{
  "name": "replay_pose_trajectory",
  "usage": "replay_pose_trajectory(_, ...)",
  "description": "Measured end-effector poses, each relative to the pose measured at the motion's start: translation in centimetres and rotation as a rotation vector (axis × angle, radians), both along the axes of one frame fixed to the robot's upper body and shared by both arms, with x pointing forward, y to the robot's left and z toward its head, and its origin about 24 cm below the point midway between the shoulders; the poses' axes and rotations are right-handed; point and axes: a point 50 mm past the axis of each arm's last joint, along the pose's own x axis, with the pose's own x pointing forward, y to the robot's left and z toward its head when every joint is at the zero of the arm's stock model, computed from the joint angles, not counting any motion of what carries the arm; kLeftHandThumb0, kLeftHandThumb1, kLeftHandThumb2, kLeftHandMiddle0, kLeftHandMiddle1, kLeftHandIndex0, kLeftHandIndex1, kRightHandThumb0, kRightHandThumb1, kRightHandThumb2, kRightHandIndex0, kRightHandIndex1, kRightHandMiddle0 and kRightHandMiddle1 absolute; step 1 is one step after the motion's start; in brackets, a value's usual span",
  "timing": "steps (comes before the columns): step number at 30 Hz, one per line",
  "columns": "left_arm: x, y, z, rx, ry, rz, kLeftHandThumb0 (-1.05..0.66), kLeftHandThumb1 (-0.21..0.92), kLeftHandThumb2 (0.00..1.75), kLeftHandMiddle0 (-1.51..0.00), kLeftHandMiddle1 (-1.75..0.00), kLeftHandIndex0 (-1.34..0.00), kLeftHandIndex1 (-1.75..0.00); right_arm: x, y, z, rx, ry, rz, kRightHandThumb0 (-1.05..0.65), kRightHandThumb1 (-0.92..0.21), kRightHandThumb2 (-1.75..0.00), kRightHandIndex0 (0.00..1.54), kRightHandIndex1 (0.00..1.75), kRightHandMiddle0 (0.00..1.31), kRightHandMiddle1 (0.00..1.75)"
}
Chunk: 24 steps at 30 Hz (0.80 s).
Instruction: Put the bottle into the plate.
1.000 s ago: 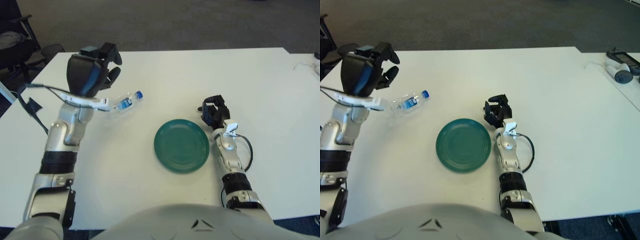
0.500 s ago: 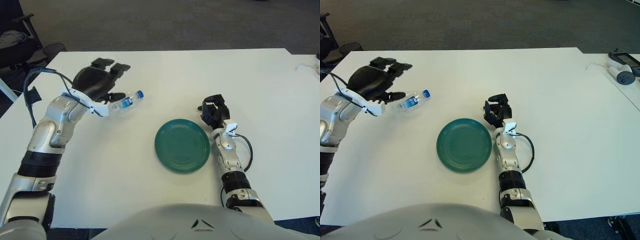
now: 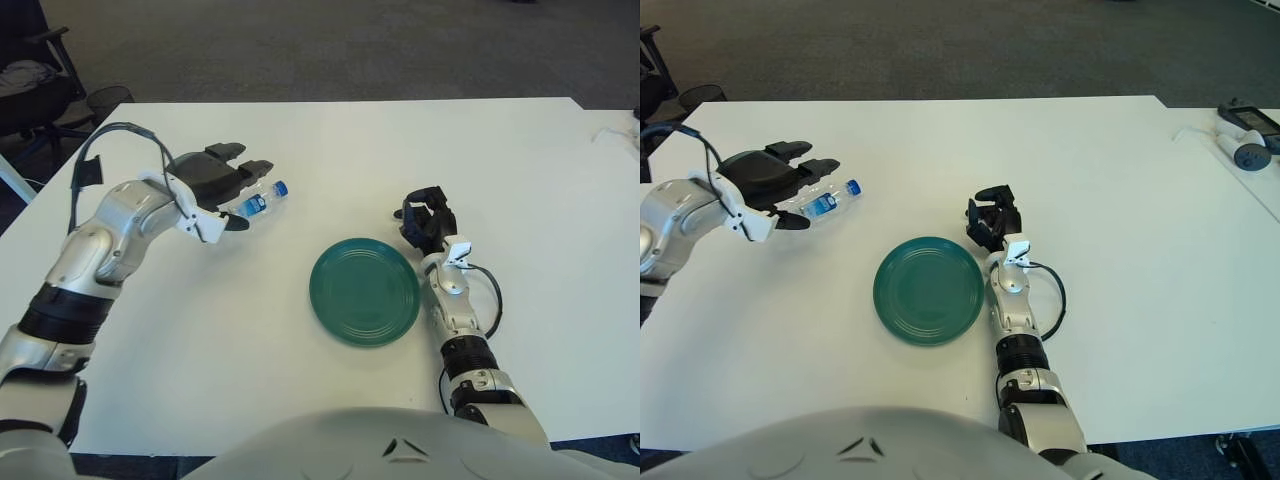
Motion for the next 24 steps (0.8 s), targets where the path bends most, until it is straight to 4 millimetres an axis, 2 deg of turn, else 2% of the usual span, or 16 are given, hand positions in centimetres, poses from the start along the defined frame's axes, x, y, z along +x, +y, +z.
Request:
replay_pose_trajectory(8, 0.6, -0.3, -0.5, 0.044, 0.044, 0.089, -1.05, 0.92, 0.90, 0.00, 0.00, 0.00, 0.00, 0.1, 0.0, 0.0, 0.000, 0.001, 0.002, -0.01, -0.71, -0.74, 0.41, 1.45, 0.28, 1.75)
replay_pose_trajectory(15, 1.0, -0.4, -1.0, 0.029, 0.018, 0.174, -1.05, 0.92, 0.94, 0.00, 0.00, 0.00, 0.00, 0.1, 0.0, 0.0, 0.001, 0.001, -0.001, -0.01, -0.71, -0.74, 0.40, 1.46, 0.28, 1.75)
replay_pose_trajectory(24, 2.6, -0.9, -3.4, 0.023, -0.052, 0.299, -1.05, 0.92, 0.92, 0.00, 0.00, 0.00, 0.00, 0.2, 0.0, 0.0, 0.001, 0.002, -0.001, -0.01, -0.71, -0.74, 0.41, 1.44, 0.29, 1.75)
